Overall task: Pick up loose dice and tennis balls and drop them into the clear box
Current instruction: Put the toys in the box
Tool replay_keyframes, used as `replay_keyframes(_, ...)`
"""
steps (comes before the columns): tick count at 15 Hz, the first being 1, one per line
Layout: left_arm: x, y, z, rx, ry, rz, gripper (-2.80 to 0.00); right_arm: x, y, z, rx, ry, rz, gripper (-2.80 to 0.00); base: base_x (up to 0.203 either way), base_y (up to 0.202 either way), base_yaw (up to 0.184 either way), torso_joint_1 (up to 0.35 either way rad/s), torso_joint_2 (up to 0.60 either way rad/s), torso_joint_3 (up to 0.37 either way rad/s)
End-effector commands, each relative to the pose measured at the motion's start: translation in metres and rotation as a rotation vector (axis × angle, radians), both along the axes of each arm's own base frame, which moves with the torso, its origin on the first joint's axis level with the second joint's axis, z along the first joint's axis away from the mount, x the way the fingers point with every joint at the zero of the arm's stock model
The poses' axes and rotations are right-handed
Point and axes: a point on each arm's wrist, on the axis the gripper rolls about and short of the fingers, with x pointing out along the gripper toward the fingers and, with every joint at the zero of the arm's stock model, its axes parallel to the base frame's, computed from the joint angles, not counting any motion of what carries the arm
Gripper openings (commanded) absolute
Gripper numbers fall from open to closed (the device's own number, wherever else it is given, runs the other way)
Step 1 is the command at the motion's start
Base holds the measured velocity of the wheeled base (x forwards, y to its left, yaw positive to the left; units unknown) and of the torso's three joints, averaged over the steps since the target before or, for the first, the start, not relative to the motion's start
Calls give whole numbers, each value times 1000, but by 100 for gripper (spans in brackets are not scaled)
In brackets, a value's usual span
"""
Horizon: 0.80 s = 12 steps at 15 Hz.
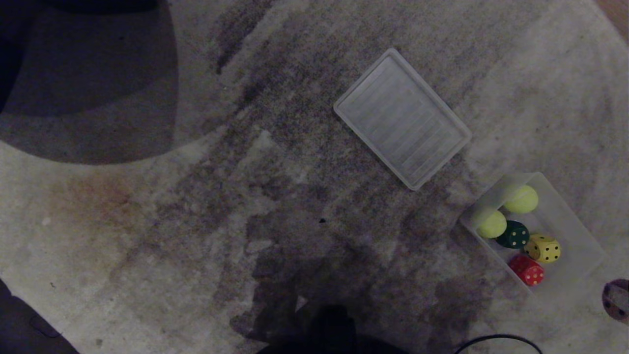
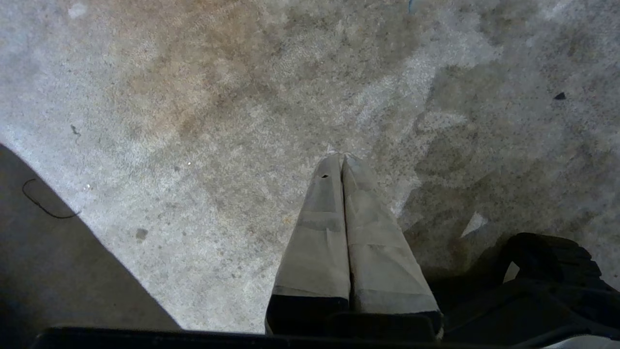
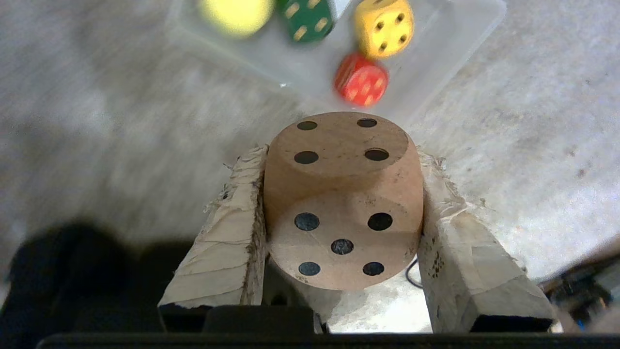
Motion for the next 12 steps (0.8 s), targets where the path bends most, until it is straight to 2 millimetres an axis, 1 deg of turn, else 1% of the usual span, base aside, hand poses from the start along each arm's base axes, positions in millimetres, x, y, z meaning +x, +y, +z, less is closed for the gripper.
replay_keyframes(1, 0, 0, 0, -1, 2, 0, -280, 75, -6, -23, 15, 151, -59, -280, 0, 0, 0, 0, 0, 0)
replay_keyframes(3, 0, 0, 0, -1, 2, 1, -280, 112, -11, -34, 39, 115, -115, -280, 0, 0, 0, 0, 0, 0)
replay_keyframes(4, 0, 0, 0, -1, 2, 1, -280, 126, -14, -38, 50, 85, -142, -280, 0, 0, 0, 0, 0, 0)
replay_keyframes(5, 0, 0, 0, -1, 2, 1, -280, 135, -21, -41, 61, 63, -182, -280, 0, 0, 0, 0, 0, 0)
replay_keyframes(7, 0, 0, 0, -1, 2, 1, -280, 146, -32, -49, 70, 72, -230, -280, 0, 0, 0, 0, 0, 0)
replay_keyframes(9, 0, 0, 0, -1, 2, 3, -280, 153, -47, -47, 68, 42, -288, -280, 0, 0, 0, 0, 0, 0)
replay_keyframes(12, 0, 0, 0, -1, 2, 1, -280, 154, -52, -51, 71, 51, -309, -280, 0, 0, 0, 0, 0, 0)
